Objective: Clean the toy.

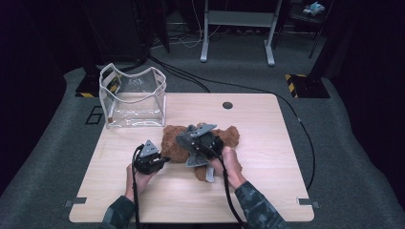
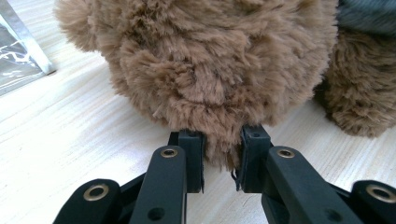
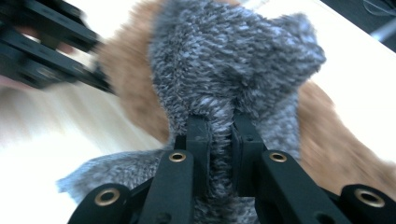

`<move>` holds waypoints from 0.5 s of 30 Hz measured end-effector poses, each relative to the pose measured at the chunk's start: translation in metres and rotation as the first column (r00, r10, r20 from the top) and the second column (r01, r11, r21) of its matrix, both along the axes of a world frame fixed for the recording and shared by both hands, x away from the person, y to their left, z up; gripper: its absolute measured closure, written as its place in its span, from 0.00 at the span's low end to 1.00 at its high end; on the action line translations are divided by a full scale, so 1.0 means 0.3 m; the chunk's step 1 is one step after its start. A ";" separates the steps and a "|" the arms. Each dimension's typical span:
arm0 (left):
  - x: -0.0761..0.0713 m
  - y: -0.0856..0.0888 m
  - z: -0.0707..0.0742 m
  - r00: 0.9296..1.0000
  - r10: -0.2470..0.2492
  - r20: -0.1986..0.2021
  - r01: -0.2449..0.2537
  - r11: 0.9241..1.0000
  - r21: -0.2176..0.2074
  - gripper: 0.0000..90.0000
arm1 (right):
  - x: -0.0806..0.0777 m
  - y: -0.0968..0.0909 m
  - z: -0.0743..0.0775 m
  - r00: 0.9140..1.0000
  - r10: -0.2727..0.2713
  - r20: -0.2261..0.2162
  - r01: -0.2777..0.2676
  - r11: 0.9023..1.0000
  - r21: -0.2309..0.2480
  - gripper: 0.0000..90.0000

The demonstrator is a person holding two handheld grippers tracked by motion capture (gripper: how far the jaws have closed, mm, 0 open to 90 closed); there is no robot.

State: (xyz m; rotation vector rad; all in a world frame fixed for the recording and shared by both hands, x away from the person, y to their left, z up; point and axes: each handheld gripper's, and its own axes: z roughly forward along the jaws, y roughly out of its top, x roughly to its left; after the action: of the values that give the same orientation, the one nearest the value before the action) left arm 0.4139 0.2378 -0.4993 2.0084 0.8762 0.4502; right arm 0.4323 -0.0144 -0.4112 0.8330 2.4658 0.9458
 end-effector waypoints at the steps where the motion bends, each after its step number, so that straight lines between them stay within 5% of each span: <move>1: -0.001 -0.001 0.001 1.000 -0.001 0.002 0.001 1.000 0.000 0.84 | 0.002 -0.021 0.001 1.000 -0.019 -0.007 0.019 1.000 0.007 0.90; 5: 0.001 -0.004 0.005 1.000 -0.005 -0.003 0.005 1.000 0.005 0.84 | -0.006 -0.049 0.027 1.000 -0.029 0.003 0.029 0.997 0.073 0.90; 7: 0.001 -0.006 0.004 1.000 0.000 0.001 0.000 1.000 0.003 0.84 | -0.020 -0.028 0.044 1.000 0.008 0.005 -0.009 0.996 0.090 0.89; 15: 0.004 -0.002 0.007 1.000 -0.008 -0.006 0.008 1.000 0.006 0.84 | -0.066 0.156 0.024 0.987 0.159 -0.004 -0.157 0.982 0.109 0.89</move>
State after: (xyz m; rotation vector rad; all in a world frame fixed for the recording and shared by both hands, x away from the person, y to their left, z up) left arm 0.4151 0.2372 -0.4971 2.0191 0.8709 0.4436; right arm 0.4125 0.0325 -0.4040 0.6863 2.5403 1.1423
